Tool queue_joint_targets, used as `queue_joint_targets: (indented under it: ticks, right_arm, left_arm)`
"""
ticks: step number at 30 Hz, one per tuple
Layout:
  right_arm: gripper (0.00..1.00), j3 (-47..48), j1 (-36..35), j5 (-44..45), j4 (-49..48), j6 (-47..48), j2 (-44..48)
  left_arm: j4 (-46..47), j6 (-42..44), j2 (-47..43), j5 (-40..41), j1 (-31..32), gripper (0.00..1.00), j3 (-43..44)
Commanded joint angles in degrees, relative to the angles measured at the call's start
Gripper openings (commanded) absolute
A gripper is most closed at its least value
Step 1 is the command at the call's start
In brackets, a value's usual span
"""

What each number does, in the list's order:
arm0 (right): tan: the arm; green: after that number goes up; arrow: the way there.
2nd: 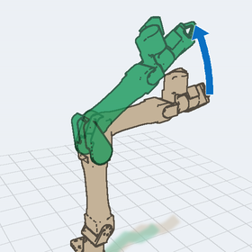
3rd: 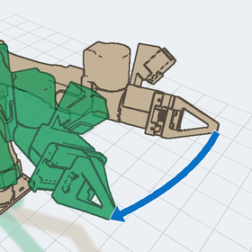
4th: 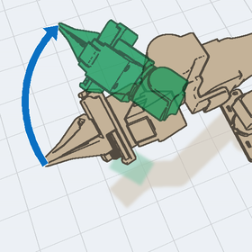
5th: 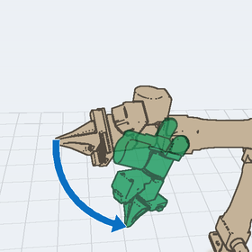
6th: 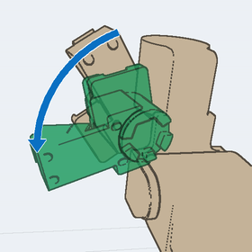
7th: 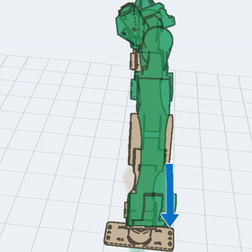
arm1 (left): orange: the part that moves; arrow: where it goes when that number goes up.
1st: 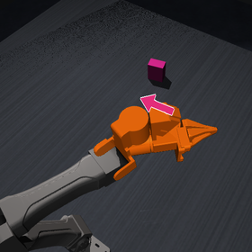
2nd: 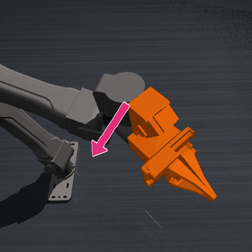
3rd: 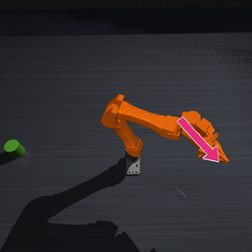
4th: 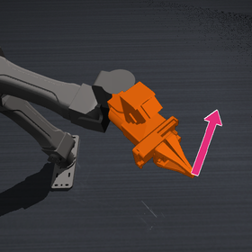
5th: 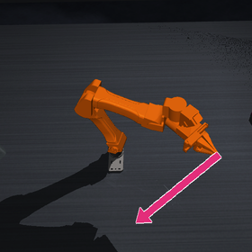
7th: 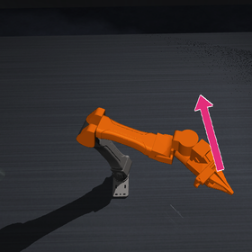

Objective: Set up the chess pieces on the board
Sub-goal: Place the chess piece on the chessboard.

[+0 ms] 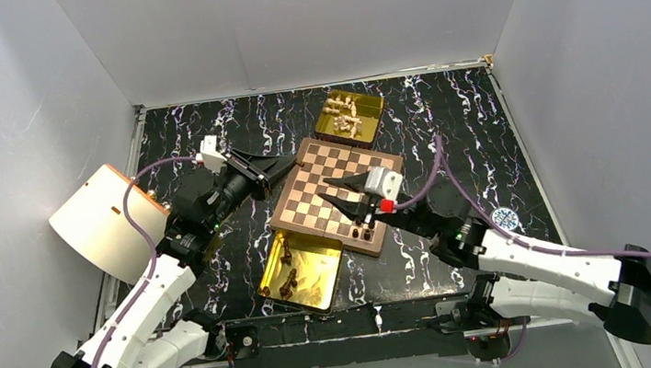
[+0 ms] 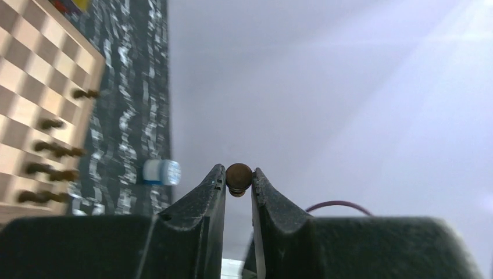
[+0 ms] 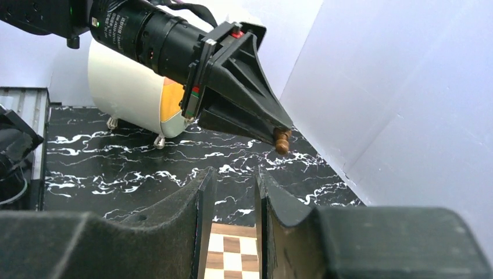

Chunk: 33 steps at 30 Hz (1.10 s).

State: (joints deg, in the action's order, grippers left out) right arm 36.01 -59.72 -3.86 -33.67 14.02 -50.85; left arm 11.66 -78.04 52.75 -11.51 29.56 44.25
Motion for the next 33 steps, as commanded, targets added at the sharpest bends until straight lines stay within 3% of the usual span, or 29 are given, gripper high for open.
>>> queue_joint_targets:
  ticks: [1,4,9,20,28,33]
  right_arm:
    - [0.39,4.69,-0.30,-3.91,-9.38,7.61,-4.70]
    - [0.37,7.19,-0.30,-0.69,-10.70,8.12,-7.61]
    - [0.40,7.76,-0.31,0.67,-14.84,9.20,-10.87]
    - [0.49,7.29,-0.31,5.88,-15.61,10.12,-11.18]
    - [0.30,6.54,-0.28,5.36,-16.85,10.06,-11.63]
    - [0.08,6.24,-0.31,5.58,-16.87,9.47,-11.18]
  left_arm:
    - [10.52,-20.12,-0.14,-5.78,-0.12,0.00,-2.14]
    - [14.89,-21.51,1.45,-9.97,-0.12,0.00,-2.30]
    - [13.76,-23.80,2.17,-13.70,-0.12,0.00,-2.02]
    - [14.11,-24.33,1.64,-14.58,-0.12,0.00,-2.38]
    - [12.50,-23.08,1.08,-15.02,-0.12,0.00,-1.17]
    - [11.46,-23.00,0.15,-14.11,-0.12,0.00,-1.73]
